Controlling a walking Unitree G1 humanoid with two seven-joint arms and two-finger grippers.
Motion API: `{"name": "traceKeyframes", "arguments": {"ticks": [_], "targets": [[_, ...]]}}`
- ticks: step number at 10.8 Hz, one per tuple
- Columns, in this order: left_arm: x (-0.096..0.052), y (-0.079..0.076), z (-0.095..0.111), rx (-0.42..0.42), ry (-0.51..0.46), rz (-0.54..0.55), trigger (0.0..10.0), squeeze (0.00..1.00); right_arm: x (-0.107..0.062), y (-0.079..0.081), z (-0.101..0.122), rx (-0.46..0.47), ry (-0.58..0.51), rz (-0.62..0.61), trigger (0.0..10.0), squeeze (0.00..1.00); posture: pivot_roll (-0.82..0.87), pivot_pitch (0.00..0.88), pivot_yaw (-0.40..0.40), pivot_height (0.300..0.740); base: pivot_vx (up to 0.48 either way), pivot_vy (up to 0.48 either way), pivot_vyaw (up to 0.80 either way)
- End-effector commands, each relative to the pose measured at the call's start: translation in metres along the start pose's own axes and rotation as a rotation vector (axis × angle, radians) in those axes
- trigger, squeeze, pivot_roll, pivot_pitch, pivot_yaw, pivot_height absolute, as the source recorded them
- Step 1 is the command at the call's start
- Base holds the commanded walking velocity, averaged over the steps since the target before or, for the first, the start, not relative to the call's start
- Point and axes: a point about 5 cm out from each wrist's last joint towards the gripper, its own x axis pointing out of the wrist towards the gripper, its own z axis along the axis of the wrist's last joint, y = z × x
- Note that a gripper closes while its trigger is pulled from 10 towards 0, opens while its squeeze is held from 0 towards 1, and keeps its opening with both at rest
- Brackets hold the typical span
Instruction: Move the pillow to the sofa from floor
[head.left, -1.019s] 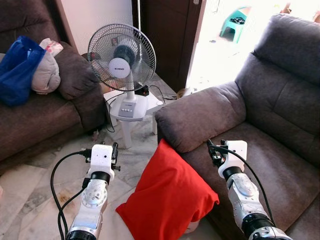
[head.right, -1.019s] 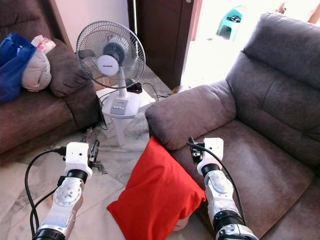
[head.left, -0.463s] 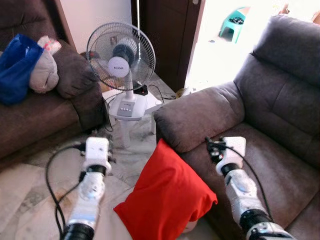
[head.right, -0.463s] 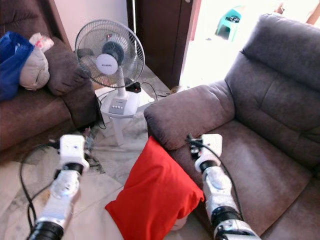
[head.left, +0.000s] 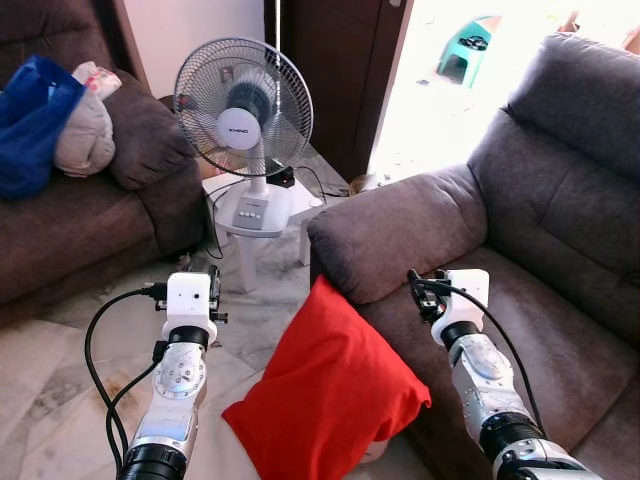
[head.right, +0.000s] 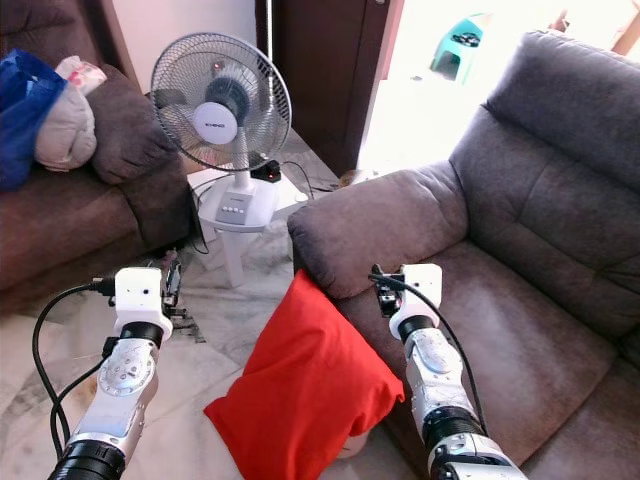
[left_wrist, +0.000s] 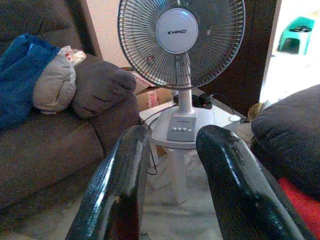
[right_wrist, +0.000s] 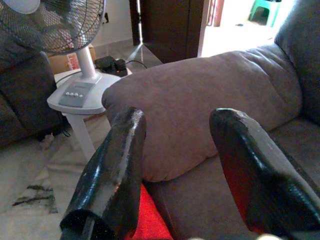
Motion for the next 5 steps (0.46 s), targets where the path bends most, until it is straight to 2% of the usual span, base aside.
{"name": "traceKeyframes", "arguments": {"ticks": [1,5], "targets": [[0.0040,-0.0046,0.0082,0.001,-0.035,-0.005,10.0,0.00,0.0012,-0.0053,0.0031,0.001,0.001,-0.011,10.0,0.00,0.11,0.068,-0.113,0.740,0.000,0.000,0.00],[0.0006,-0.0016,0.0073,-0.001,-0.034,0.011,10.0,0.00,0.0012,-0.0059,0.0030,-0.017,0.011,0.004,10.0,0.00,0.11,0.082,-0.132,0.740,0.000,0.000,0.00]]}}
